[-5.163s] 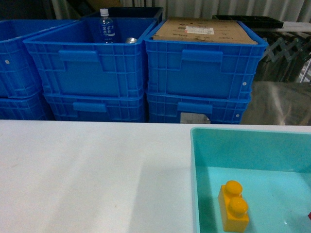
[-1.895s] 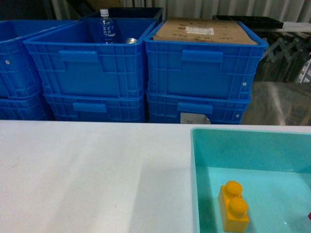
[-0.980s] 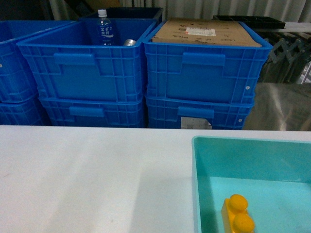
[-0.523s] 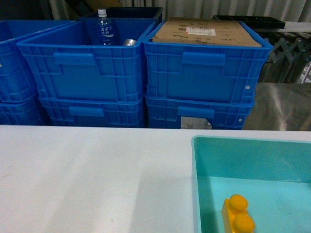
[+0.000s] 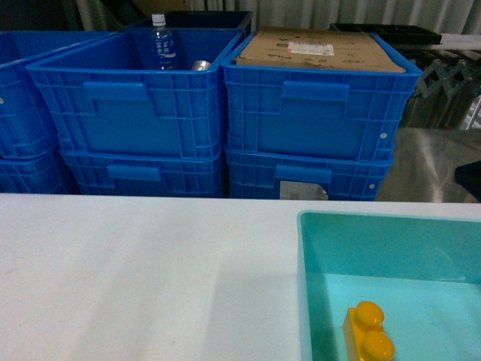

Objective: Pick red block from blue box to shelf

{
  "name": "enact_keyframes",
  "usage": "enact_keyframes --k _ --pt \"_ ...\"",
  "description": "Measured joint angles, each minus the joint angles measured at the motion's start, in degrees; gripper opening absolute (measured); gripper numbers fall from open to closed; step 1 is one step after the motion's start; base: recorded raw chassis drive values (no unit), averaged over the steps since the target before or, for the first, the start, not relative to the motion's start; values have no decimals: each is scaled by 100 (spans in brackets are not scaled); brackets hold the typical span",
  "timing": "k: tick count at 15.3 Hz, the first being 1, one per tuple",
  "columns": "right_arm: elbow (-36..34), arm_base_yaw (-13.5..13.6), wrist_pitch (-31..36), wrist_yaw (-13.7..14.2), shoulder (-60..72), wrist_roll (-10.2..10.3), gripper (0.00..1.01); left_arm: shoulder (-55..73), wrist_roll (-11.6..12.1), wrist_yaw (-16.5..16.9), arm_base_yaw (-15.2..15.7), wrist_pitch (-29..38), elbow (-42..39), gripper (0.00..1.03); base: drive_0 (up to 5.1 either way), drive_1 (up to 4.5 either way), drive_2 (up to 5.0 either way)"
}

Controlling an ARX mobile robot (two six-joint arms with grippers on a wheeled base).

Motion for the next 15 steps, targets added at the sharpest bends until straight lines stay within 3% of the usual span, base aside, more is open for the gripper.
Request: enact_keyframes --k 3,4,6,10,15 --pt "96 485 160 682 1016 -2 98 0 0 0 0 0 -2 98 0 0 0" --pt "26 544 387 907 1152 -26 98 0 0 0 0 0 0 98 0 0 0" --pt "-96 470 682 1095 1471 -103 98 0 0 0 0 0 -2 98 0 0 0" --pt "-254 96 1075 1176 1908 -326 98 0 0 0 0 0 0 98 0 0 0" --pt "-444 -391 1349 962 2114 -509 98 0 0 0 0 0 -2 98 0 0 0"
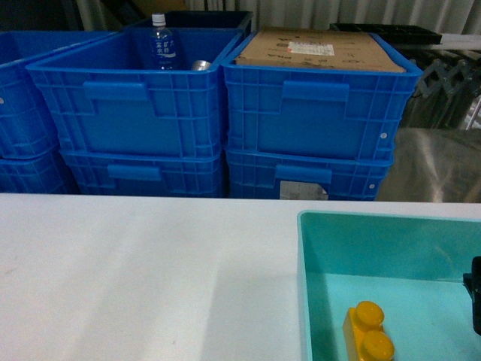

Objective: Pick red block from blue box to shelf

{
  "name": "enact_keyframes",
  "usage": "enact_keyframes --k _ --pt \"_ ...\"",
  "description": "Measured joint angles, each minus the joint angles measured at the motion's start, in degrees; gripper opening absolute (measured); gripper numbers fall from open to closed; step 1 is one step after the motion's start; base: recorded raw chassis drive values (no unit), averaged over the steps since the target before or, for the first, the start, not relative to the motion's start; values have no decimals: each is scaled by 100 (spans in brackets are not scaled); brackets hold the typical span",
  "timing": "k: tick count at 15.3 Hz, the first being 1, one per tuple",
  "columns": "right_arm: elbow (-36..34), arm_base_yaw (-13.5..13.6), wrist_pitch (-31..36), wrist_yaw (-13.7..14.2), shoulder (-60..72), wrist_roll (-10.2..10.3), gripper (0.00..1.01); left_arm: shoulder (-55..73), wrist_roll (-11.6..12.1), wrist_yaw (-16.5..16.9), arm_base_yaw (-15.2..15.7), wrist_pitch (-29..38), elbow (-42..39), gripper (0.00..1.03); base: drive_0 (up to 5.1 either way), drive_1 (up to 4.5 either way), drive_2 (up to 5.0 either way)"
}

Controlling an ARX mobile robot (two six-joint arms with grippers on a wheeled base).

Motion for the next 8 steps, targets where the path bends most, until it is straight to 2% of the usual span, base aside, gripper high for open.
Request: enact_keyframes --k 2,3,5,8 --pt "-74 -50 114 -120 212 -7 98 0 0 2 0 0 0 98 0 0 0" --pt "-70 131 83 -142 372 17 98 0 0 0 0 -2 2 98 0 0 0" --pt "26 326 146 -87 470 44 98 0 0 2 0 0 0 98 0 0 0" --pt "302 328 162 61 1001 155 98 0 2 0 0 0 0 98 0 0 0"
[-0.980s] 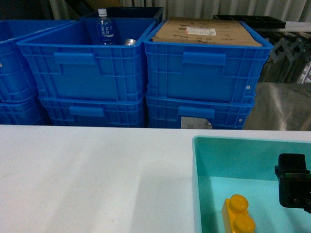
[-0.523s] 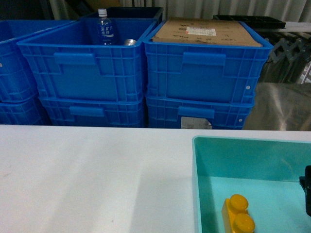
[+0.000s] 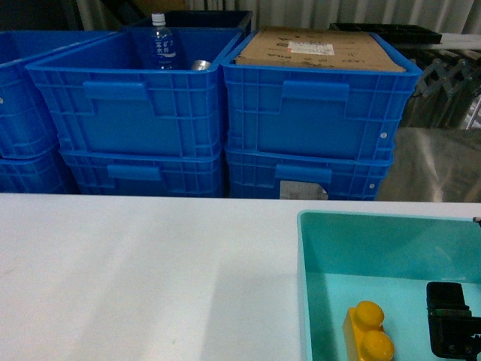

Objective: Pick red block from blue box to shelf

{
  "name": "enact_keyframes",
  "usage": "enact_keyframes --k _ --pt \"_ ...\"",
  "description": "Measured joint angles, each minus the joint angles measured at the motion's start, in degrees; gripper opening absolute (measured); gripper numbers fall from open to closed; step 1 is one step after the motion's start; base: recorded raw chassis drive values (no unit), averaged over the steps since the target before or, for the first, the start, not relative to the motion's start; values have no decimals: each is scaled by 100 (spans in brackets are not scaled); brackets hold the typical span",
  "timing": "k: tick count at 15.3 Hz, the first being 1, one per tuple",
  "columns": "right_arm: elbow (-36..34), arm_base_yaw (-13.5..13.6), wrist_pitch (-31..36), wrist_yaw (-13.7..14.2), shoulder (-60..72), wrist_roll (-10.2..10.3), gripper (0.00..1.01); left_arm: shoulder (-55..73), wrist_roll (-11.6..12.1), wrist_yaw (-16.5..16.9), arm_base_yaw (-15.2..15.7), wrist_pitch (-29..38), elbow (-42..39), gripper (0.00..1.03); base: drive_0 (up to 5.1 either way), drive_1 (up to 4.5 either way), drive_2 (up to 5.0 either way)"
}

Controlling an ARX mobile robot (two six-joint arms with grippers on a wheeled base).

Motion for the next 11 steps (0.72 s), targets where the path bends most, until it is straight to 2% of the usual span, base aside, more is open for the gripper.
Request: enact_keyframes --k 5,7,8,9,11 --pt "369 -2 33 216 376 155 98 0 -2 0 0 0 0 98 0 0 0" --pt "372 -7 -20 413 376 269 98 0 -2 2 0 0 0 98 0 0 0" --pt "234 -96 11 503 352 341 98 0 -2 0 0 0 2 98 0 0 0" --pt "-251 -234 107 433 33 304 98 0 -2 0 0 0 0 98 0 0 0" --pt "-695 -361 317 267 -315 105 98 0 -2 2 0 0 0 98 0 0 0"
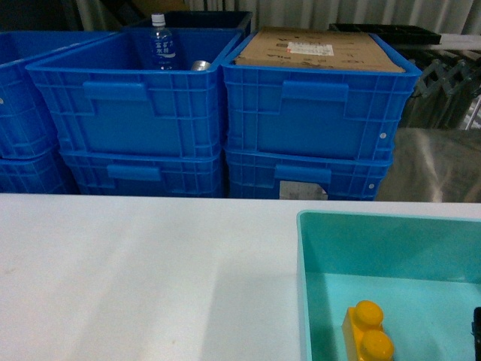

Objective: Pick red block from blue box to shelf

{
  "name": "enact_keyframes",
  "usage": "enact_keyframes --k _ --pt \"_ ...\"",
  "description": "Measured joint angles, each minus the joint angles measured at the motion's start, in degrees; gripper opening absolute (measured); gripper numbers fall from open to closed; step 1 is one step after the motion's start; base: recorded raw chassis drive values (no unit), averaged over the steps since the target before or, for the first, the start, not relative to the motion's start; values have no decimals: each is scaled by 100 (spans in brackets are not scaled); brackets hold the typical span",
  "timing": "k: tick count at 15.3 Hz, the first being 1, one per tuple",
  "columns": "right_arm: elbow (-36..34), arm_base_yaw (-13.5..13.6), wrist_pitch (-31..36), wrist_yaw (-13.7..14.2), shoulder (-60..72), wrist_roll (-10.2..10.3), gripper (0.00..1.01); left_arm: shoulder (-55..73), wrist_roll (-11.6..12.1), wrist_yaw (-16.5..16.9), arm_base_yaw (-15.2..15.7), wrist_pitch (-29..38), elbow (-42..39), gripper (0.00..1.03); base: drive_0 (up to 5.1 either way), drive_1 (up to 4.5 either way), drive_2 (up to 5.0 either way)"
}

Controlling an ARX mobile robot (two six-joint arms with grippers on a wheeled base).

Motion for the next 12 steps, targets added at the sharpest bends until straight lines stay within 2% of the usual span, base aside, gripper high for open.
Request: enact_keyframes --k 2,5,11,12 --pt "-114 -105 55 -72 87 -118 98 0 0 -2 0 0 2 98 0 0 0" --pt "-107 -85 136 -131 236 -120 98 0 0 -4 0 2 0 98 0 0 0" --pt "328 380 -151 68 564 66 98 0 0 -2 0 0 2 98 0 0 0" --pt "426 442 -210 85 638 129 94 0 0 -2 0 0 0 98 0 0 0"
